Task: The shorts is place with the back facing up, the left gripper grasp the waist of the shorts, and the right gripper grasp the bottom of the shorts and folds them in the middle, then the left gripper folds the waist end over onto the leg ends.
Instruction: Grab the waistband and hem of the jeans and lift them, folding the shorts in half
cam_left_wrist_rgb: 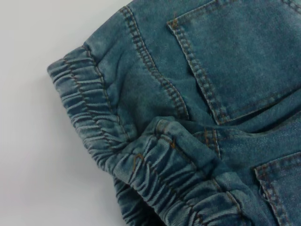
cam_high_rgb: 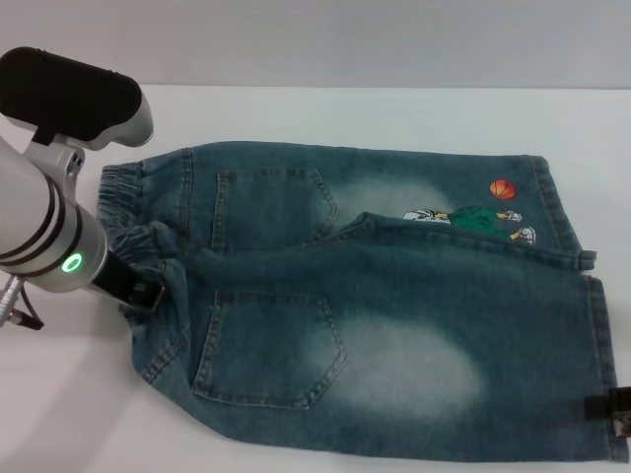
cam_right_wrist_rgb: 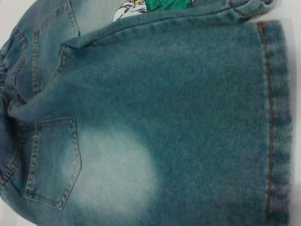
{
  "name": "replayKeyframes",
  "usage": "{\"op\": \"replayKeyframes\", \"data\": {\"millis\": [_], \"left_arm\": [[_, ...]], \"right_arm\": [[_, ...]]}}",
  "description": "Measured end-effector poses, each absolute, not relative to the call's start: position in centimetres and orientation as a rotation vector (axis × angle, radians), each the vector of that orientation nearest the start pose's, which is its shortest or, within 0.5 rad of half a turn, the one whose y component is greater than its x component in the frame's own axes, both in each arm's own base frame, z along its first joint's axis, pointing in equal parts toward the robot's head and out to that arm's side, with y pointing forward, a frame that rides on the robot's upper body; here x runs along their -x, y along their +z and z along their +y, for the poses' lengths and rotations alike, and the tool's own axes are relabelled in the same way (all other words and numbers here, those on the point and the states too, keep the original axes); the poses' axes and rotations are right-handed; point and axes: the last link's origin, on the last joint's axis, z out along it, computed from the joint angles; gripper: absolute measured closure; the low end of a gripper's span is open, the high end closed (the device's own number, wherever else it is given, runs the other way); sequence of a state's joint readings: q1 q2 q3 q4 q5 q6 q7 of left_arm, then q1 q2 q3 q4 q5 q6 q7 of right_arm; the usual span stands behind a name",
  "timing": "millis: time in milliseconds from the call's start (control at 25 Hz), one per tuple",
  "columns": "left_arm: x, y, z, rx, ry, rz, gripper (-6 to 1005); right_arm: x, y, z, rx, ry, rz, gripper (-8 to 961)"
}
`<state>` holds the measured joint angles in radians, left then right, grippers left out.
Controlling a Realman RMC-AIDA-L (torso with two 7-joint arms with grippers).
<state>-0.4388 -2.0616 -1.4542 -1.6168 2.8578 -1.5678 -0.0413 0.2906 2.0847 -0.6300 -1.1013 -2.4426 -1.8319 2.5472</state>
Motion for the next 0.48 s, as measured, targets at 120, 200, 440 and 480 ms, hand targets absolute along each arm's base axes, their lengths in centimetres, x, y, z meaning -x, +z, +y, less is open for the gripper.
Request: {"op": "replayKeyframes", "data": {"millis": [120,200,440,480], "left_arm": [[18.97,0.18,32.14,2.102,0.565,-1.207,797],[18.98,0.17,32.14,2.102,0.565,-1.207,797],[18.99,0.15,32.14,2.102,0.567,-1.207,797],[18.98,0.14,32.14,2.103,0.567,-1.207,797]], "right_arm": [[-33.58,5.83,23.98,2.072,0.180,2.164,319],[-33.64,5.86,23.92,2.070,0.179,2.165,319],[-33.77,5.99,23.75,2.064,0.175,2.167,320],[-33.79,5.96,23.72,2.064,0.174,2.169,320]]}}
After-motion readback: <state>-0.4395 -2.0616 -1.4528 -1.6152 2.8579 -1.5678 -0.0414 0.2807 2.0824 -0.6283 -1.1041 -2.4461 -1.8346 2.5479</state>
